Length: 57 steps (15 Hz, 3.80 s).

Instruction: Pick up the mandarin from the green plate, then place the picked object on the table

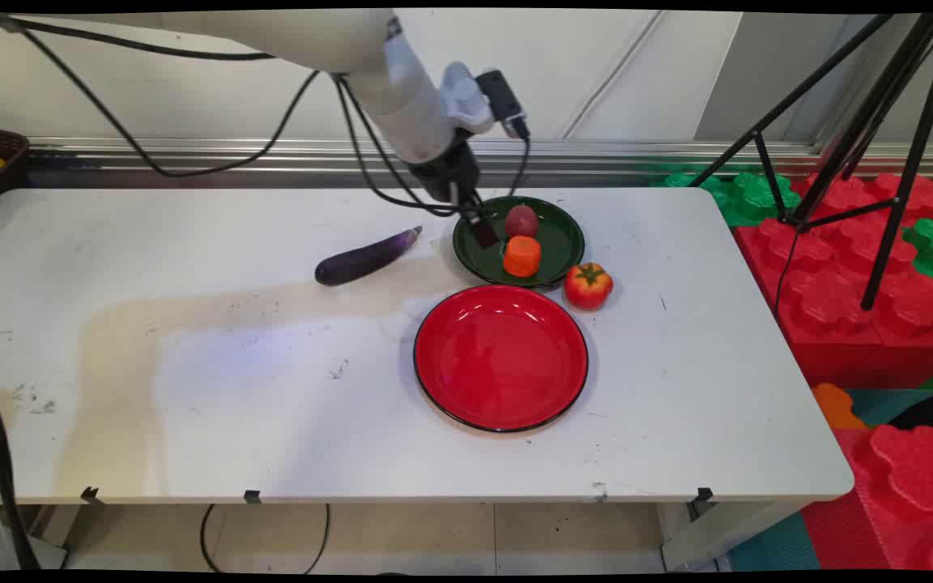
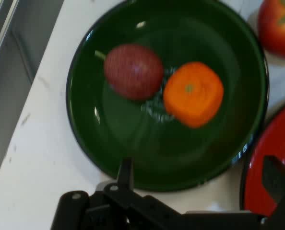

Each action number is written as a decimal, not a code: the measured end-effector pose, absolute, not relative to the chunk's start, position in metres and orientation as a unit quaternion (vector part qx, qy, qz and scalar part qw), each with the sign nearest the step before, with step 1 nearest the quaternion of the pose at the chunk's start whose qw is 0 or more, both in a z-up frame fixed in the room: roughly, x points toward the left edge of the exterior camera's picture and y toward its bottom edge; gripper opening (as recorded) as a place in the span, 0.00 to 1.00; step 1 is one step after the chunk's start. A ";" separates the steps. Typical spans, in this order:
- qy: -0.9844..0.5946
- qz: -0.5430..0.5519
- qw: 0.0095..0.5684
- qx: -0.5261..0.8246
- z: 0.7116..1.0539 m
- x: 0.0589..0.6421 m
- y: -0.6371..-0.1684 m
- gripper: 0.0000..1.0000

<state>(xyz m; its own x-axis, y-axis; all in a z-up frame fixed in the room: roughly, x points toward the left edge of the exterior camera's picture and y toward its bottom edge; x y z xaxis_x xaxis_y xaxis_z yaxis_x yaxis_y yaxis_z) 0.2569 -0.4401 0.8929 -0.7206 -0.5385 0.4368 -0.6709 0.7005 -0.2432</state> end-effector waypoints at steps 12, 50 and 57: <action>-0.886 0.184 0.180 0.385 0.827 0.218 -0.492 1.00; -0.871 0.215 0.149 0.416 0.922 0.283 -0.358 0.00; -0.876 0.201 0.123 0.420 0.915 0.322 -0.323 0.00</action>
<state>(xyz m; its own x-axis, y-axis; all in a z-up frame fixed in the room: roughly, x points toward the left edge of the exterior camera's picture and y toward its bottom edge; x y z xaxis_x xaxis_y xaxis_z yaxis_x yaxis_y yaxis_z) 0.3219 -0.3234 0.9152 -0.6173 -0.6868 0.3837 -0.7854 0.5664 -0.2497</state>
